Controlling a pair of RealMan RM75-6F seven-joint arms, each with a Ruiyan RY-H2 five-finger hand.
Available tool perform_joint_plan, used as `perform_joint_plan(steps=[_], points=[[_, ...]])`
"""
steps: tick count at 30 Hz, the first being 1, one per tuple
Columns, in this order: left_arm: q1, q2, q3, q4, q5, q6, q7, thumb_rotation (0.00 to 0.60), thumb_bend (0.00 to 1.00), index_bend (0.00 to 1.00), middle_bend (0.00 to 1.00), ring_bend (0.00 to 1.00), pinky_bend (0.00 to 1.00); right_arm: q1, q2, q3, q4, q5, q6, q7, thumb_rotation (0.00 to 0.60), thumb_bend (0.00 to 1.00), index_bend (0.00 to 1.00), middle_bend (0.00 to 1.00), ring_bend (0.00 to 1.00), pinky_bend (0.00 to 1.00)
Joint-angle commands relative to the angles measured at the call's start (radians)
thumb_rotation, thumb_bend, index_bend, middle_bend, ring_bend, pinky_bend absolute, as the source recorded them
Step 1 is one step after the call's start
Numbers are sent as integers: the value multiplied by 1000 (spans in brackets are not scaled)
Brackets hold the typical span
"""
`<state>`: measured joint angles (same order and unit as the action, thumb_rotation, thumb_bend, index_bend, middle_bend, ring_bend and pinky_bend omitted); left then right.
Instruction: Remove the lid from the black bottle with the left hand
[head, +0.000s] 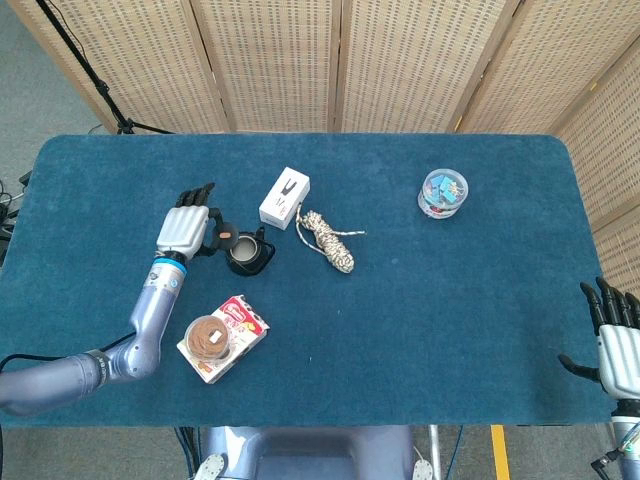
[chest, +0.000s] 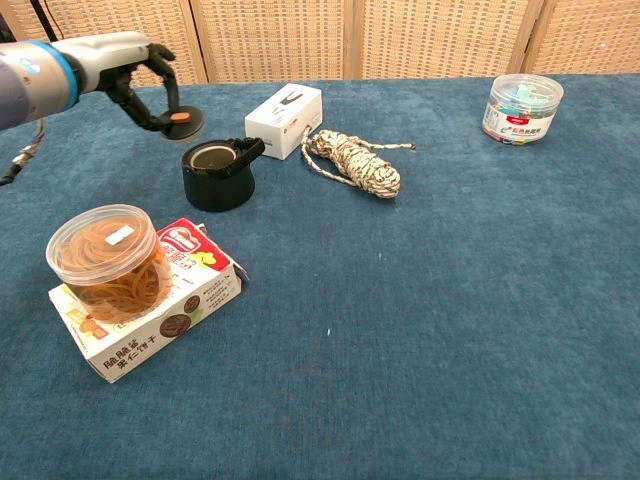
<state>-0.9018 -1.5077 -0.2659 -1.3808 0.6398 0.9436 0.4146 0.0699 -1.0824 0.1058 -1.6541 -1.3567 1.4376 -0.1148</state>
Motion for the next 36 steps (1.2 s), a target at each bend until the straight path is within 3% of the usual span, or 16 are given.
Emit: perform_joint_plan(steps=[1, 8, 13, 15, 19, 21, 27, 36], points=[[35, 7, 26, 23, 26, -10, -41, 600, 401, 596, 0, 0, 0, 0, -1, -2, -2, -3, 1, -4, 600, 0, 0, 0, 0, 0], [107, -40, 75, 124, 78, -82, -167, 600, 401, 596, 0, 0, 0, 4, -8, -6, -2, -7, -4, -16, 600, 0, 0, 0, 0, 0], [118, -92, 81, 217, 109, -122, -212, 600, 400, 595, 0, 0, 0, 5, -12, -7, -2, -7, -4, -23, 600, 0, 0, 0, 0, 0], [121, -94, 80, 226, 108, -136, -217, 600, 372, 553, 0, 0, 0, 6, -13, -6, -1, -5, -5, -25, 600, 0, 0, 0, 0, 0], [135, -68, 71, 198, 117, -142, -232, 600, 203, 104, 0, 0, 0, 7, -15, -5, 2, -1, -9, -25, 600, 0, 0, 0, 0, 0], [147, -45, 65, 166, 140, -126, -248, 600, 154, 3, 0, 0, 0, 7, -15, -5, 2, -1, -10, -23, 600, 0, 0, 0, 0, 0], [207, 64, 63, 34, 241, -39, -292, 600, 115, 0, 0, 0, 0, 7, -14, -11, -4, -14, -7, -24, 600, 0, 0, 0, 0, 0], [372, 229, 131, -135, 393, 182, -322, 600, 114, 0, 0, 0, 0, 1, -10, -24, -18, -53, 13, -22, 600, 0, 0, 0, 0, 0]])
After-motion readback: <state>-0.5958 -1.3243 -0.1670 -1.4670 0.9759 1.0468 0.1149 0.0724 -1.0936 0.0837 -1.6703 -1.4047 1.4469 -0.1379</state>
